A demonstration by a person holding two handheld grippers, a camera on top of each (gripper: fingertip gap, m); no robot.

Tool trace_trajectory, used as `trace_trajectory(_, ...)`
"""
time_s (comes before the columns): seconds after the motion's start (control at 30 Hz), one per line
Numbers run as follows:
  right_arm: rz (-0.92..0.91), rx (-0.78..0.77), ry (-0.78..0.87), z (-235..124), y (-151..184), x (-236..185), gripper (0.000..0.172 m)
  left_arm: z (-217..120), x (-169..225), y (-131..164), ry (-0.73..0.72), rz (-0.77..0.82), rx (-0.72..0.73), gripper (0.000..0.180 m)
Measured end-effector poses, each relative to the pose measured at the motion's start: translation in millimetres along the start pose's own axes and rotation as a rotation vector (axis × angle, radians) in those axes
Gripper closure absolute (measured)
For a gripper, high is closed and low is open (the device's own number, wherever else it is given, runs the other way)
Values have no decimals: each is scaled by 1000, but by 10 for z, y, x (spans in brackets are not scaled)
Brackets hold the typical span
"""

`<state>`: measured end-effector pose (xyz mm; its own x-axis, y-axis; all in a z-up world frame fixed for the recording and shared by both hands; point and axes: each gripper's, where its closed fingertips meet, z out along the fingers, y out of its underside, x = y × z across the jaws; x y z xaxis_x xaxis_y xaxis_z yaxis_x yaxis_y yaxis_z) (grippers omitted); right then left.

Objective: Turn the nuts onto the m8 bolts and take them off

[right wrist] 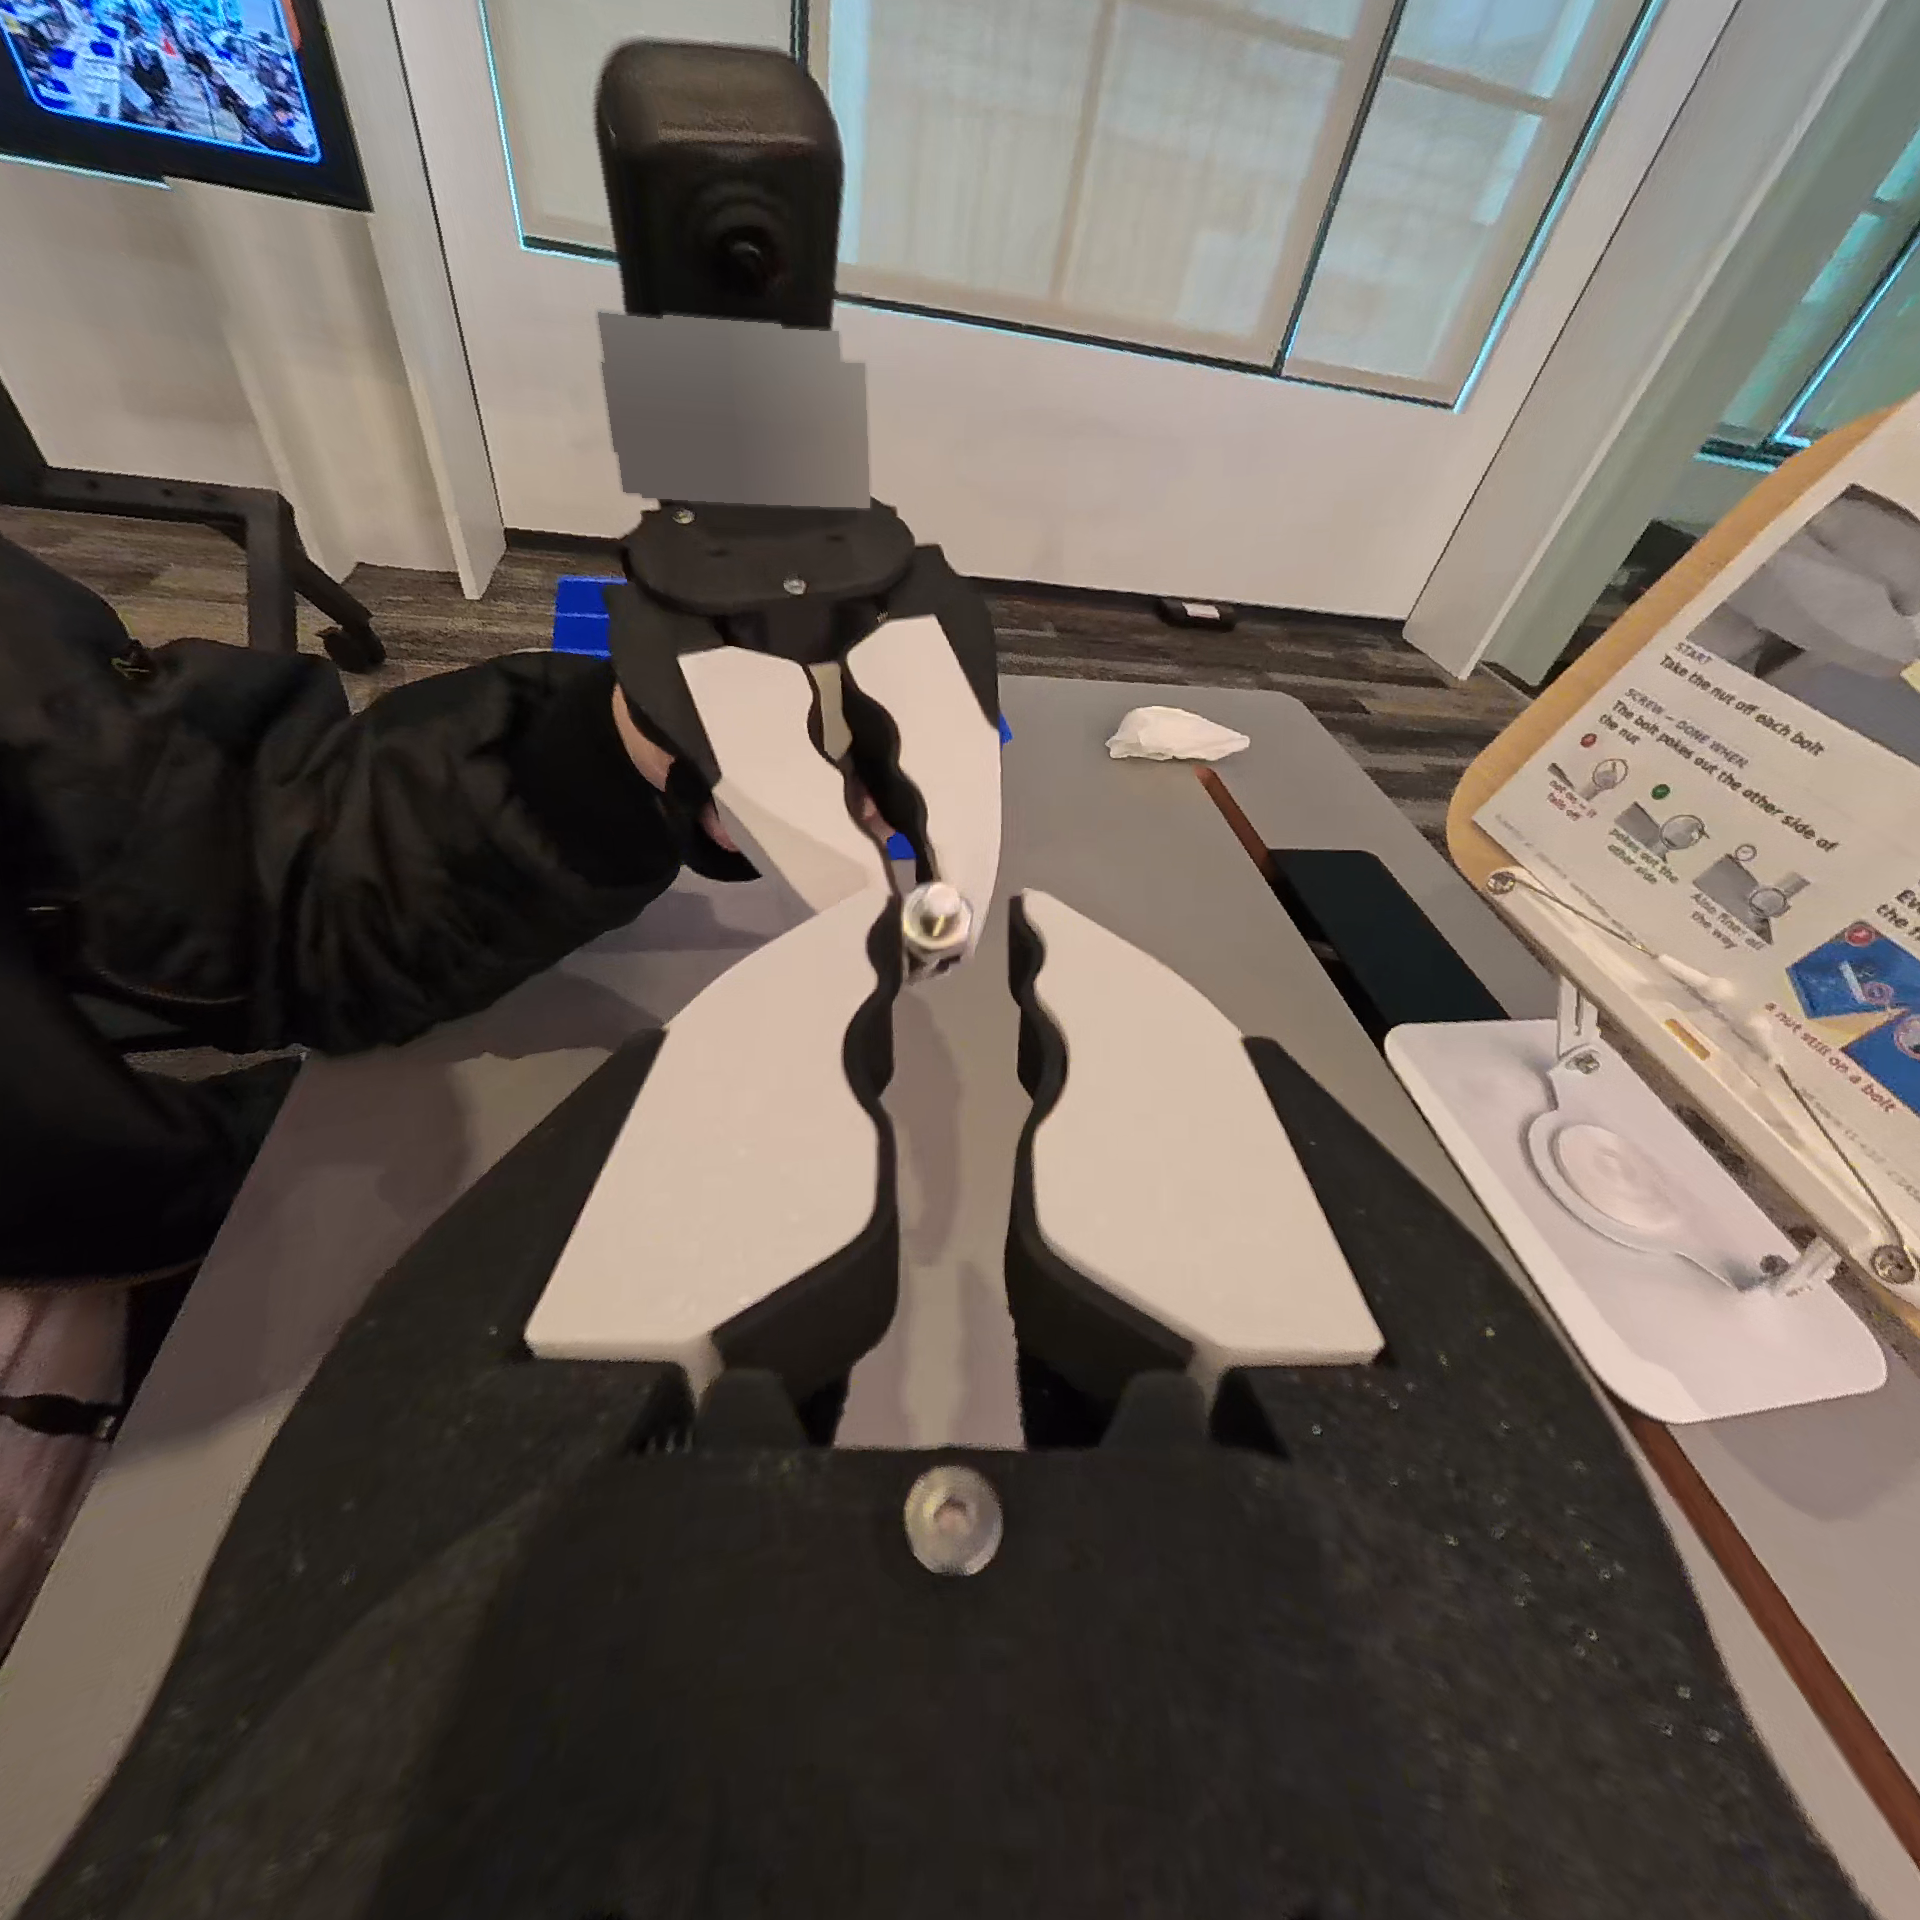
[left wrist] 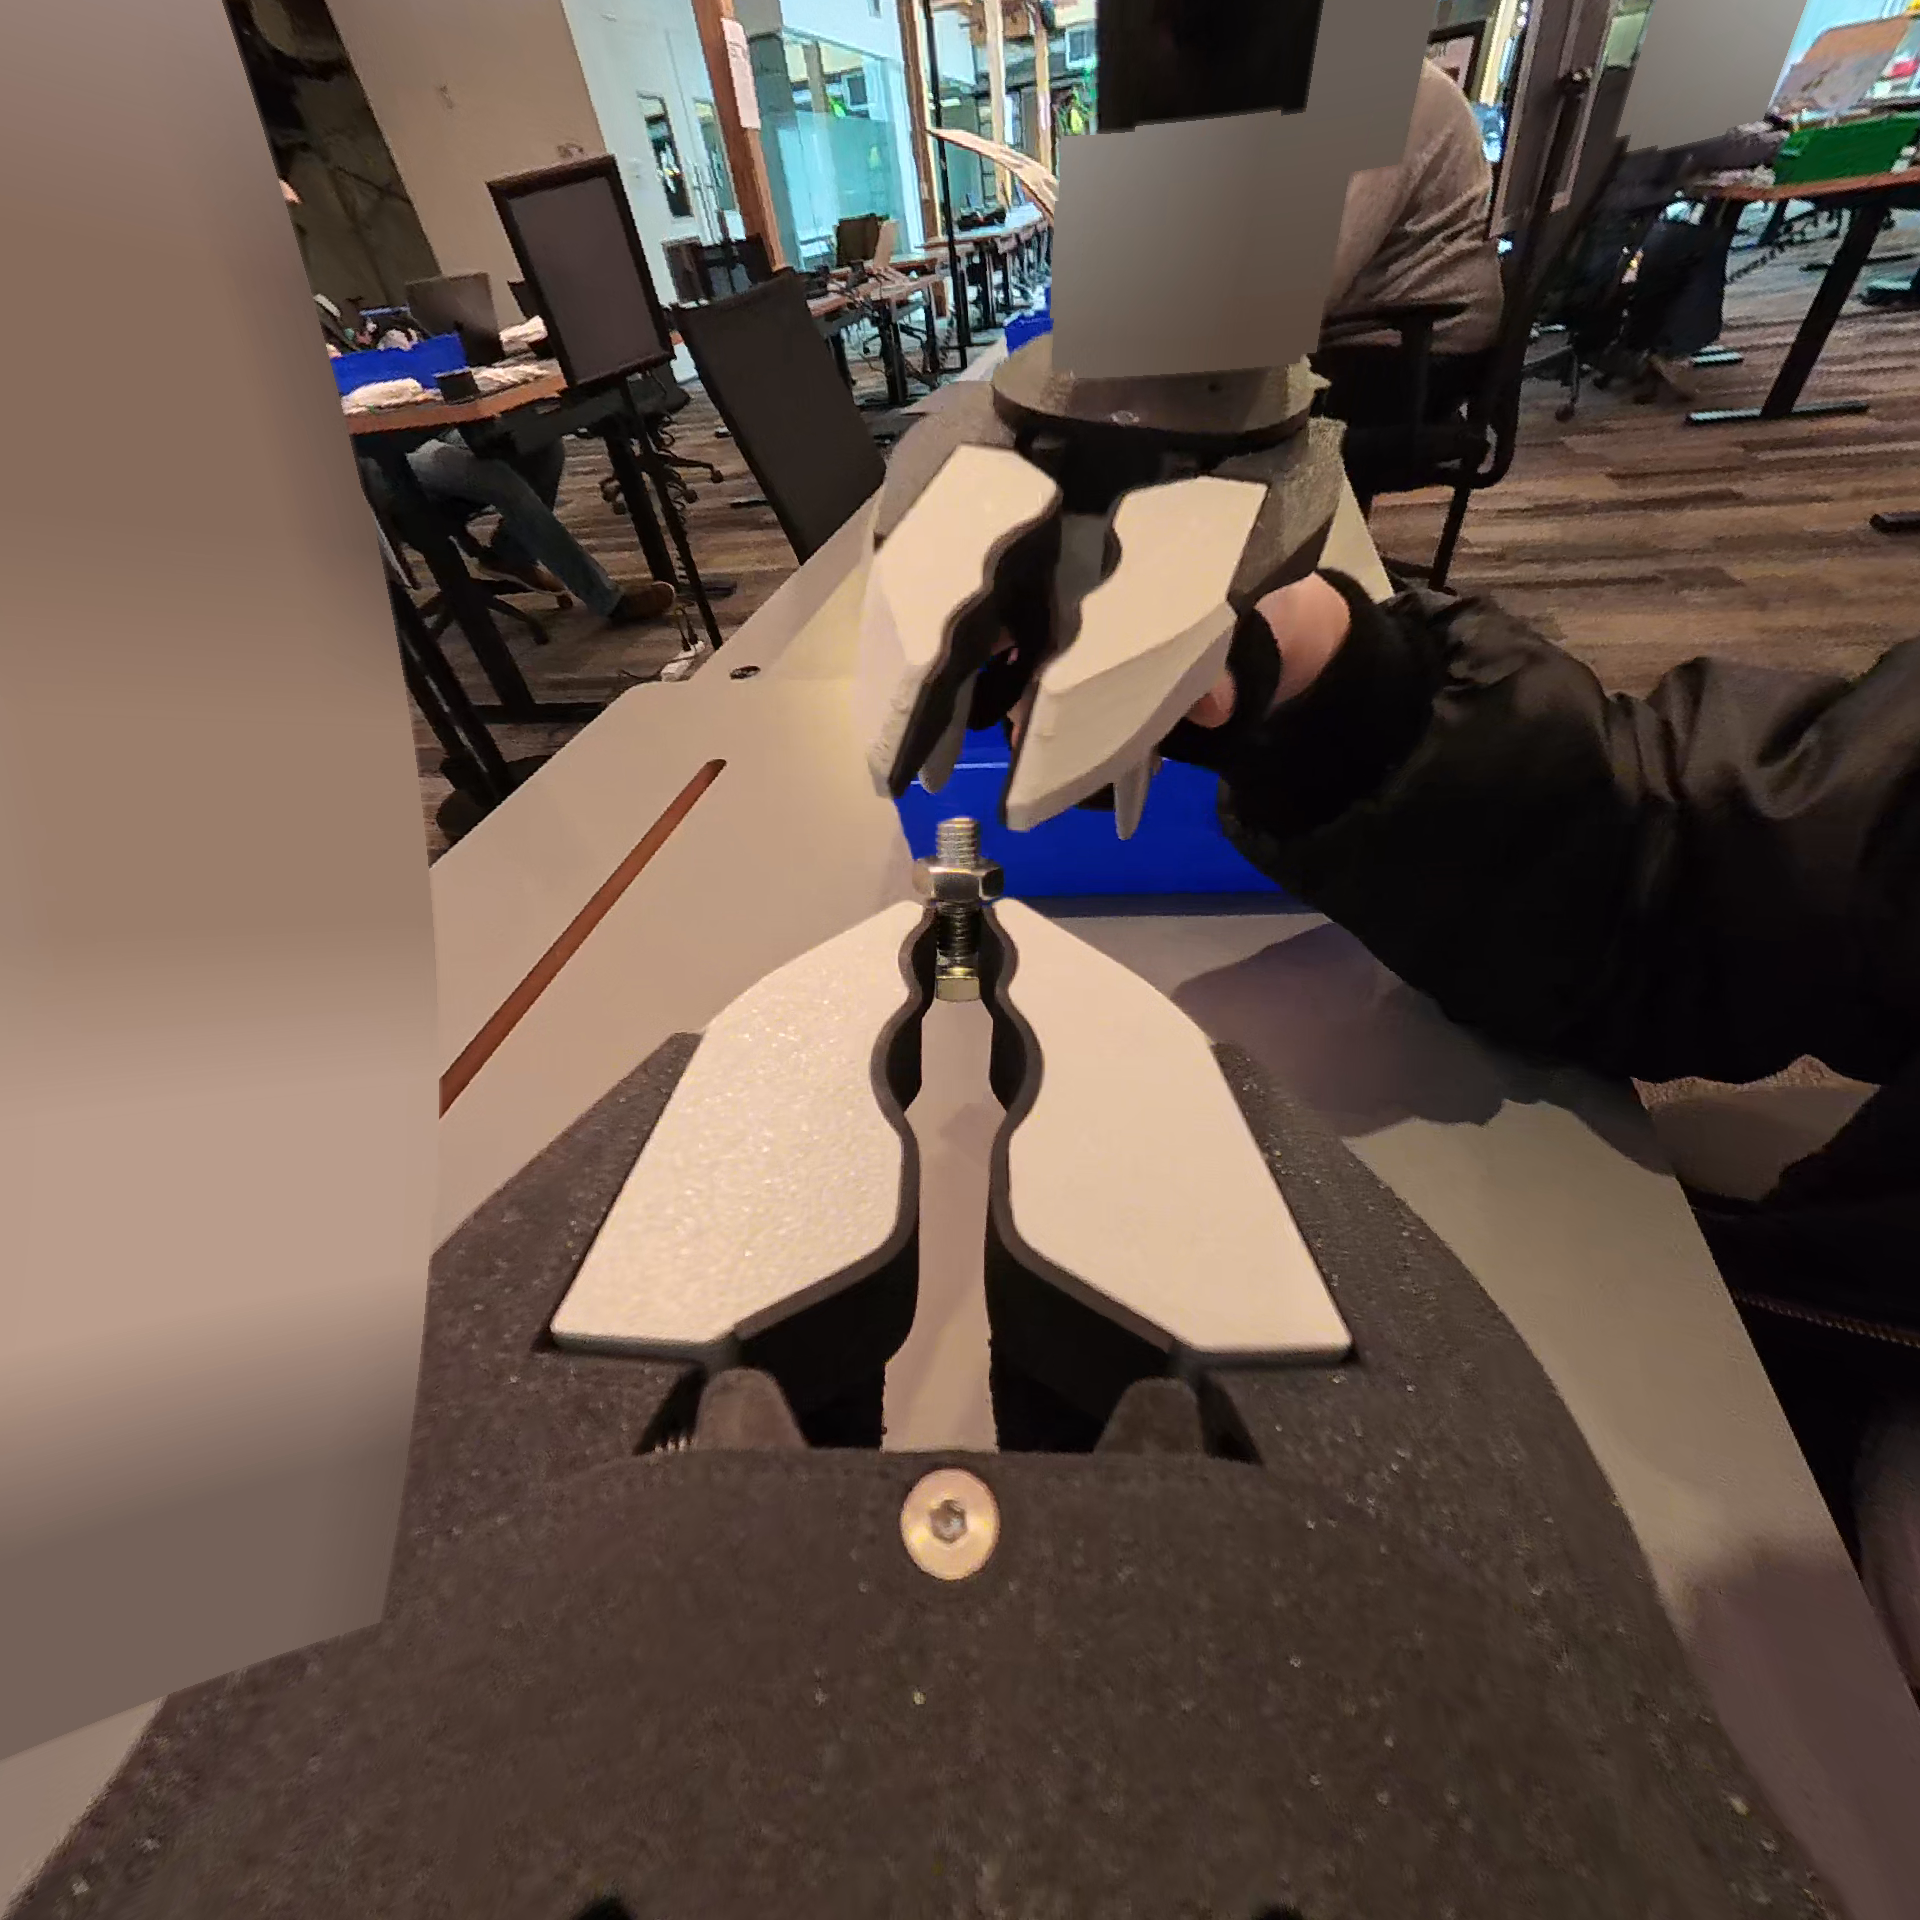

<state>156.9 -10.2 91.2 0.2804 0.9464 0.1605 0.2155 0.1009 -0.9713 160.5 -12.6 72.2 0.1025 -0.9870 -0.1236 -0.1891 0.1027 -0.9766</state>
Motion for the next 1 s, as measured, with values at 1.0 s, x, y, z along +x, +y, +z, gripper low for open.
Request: trace_trajectory(1.0, 116, 31, -105, 23, 1, -67, 165, 24, 62, -69, 11, 0, 49, 165)
